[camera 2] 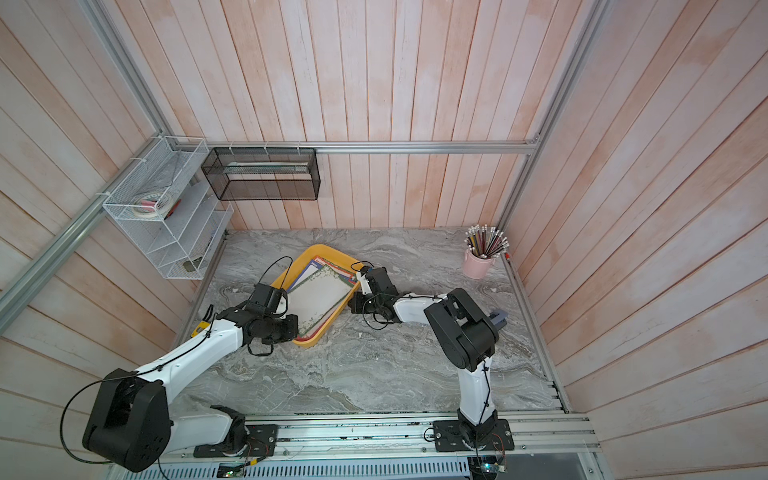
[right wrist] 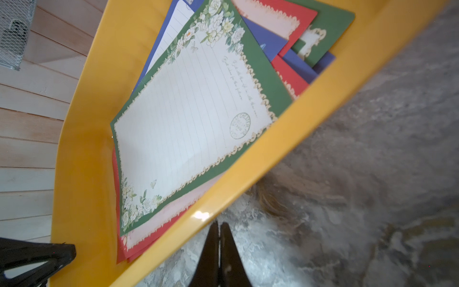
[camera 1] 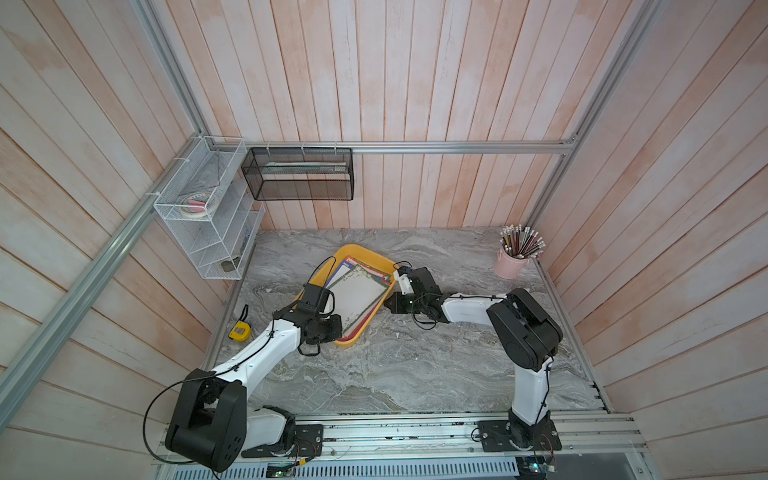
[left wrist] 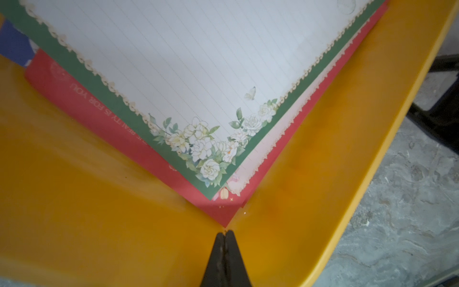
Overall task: Take out the stationery paper from the storage box
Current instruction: Move the storage box to the center of the board.
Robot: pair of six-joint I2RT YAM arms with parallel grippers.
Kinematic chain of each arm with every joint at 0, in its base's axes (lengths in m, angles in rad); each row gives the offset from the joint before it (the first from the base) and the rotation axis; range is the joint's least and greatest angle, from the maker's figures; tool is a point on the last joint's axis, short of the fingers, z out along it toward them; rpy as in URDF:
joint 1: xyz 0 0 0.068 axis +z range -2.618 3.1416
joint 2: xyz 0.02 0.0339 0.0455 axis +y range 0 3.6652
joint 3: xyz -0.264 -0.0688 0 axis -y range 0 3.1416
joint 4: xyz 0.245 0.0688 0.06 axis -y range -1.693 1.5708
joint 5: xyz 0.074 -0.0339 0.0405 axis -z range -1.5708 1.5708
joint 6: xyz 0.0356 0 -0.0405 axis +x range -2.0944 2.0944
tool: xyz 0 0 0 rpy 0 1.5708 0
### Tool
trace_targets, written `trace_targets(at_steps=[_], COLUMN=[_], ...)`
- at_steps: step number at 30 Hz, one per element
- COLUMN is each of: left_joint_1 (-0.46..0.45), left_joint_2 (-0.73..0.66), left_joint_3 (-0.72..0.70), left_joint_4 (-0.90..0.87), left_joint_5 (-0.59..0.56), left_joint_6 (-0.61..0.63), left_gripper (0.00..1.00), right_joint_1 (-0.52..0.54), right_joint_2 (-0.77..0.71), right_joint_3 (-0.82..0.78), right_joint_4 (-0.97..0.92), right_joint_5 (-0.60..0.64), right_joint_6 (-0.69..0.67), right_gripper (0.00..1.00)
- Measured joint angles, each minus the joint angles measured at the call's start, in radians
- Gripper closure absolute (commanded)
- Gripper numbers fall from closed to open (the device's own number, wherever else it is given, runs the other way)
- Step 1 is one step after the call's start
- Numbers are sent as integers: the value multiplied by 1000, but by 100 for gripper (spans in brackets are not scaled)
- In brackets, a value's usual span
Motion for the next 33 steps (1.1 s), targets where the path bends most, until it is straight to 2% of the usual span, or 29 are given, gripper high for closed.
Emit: trace_targets(at_steps=[7, 33], left_joint_1=[-62, -190], left_joint_2=[-28, -35], left_joint_3=[-2, -71], left_joint_4=[-39, -63], left_joint_5=[20, 154], left_joint_6=[-45, -201], left_gripper=[92, 92], right_joint_1=[0, 3], right_joint_2=[0, 0], right_joint_3=[0, -2], right_joint_4=[0, 0], right_joint_5=[-14, -79], right_joint_6=[1, 5], right_gripper=[91, 90])
